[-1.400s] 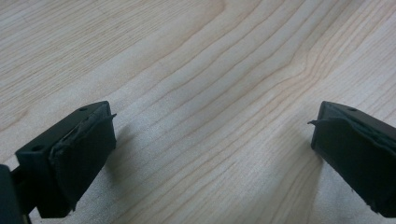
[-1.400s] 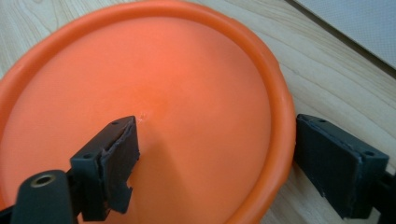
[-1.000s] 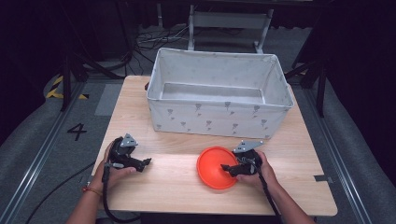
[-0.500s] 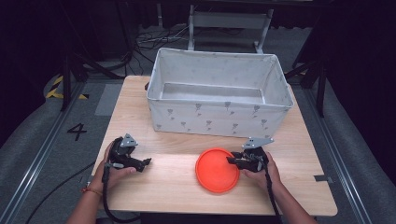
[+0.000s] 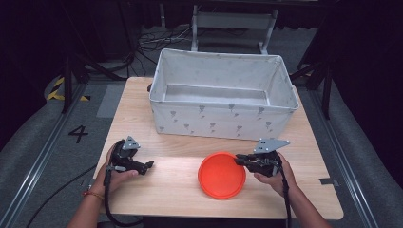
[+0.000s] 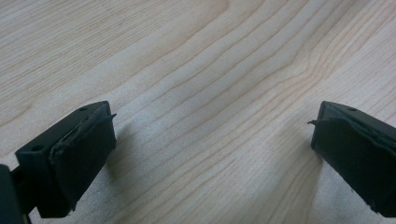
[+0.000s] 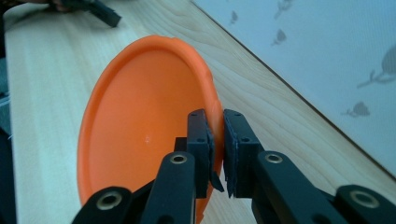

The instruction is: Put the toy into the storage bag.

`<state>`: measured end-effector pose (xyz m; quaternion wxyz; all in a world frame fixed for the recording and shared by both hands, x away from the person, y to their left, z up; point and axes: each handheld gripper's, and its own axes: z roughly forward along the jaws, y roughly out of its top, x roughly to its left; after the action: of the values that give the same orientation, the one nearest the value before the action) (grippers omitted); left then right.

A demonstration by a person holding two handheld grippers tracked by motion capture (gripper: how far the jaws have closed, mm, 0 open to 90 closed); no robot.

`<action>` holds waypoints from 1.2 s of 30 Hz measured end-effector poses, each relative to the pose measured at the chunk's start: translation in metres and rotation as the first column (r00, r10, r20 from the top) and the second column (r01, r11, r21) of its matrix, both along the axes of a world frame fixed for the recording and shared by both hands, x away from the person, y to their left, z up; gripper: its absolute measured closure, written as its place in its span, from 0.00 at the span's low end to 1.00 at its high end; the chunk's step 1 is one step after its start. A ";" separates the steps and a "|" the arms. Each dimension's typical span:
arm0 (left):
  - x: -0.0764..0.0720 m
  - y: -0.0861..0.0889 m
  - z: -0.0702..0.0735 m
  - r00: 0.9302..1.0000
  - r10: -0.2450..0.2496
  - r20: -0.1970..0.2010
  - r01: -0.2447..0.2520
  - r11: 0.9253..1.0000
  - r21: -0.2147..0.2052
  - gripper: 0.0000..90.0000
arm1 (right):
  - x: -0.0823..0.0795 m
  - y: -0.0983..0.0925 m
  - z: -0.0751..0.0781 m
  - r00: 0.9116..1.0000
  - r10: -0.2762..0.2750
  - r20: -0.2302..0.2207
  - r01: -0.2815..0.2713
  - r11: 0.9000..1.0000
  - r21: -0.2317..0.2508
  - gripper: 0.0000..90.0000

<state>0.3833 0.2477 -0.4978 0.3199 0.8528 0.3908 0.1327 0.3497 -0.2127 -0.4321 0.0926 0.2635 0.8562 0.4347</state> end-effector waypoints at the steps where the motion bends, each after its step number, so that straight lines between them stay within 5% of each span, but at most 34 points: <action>1: 0.000 0.000 0.000 1.000 0.001 0.000 -0.001 1.000 -0.001 0.00 | -0.004 0.001 0.005 1.000 0.016 0.021 -0.015 1.000 -0.020 0.91; 17: -0.001 0.000 0.000 1.000 0.008 -0.002 -0.008 1.000 -0.003 0.00 | -0.024 -0.002 0.041 0.991 0.092 0.100 -0.073 0.980 -0.186 0.91; 25: -0.003 0.000 0.000 1.000 0.023 0.000 -0.023 1.000 -0.002 0.00 | -0.025 -0.006 0.076 0.986 0.108 0.123 -0.071 0.959 -0.273 0.92; 29: -0.003 0.000 0.000 1.000 0.022 0.000 -0.022 1.000 -0.001 0.00 | -0.024 -0.010 0.092 0.983 0.137 0.122 -0.090 0.940 -0.328 0.92; 36: -0.004 0.000 0.000 1.000 0.025 0.002 -0.025 1.000 0.000 0.00 | -0.014 -0.022 0.114 0.982 0.150 0.117 -0.103 0.935 -0.339 0.92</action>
<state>0.3795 0.2481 -0.4978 0.3185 0.8478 0.4010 0.1374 0.3354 -0.2347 -0.3183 0.1678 0.1569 0.9235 0.3073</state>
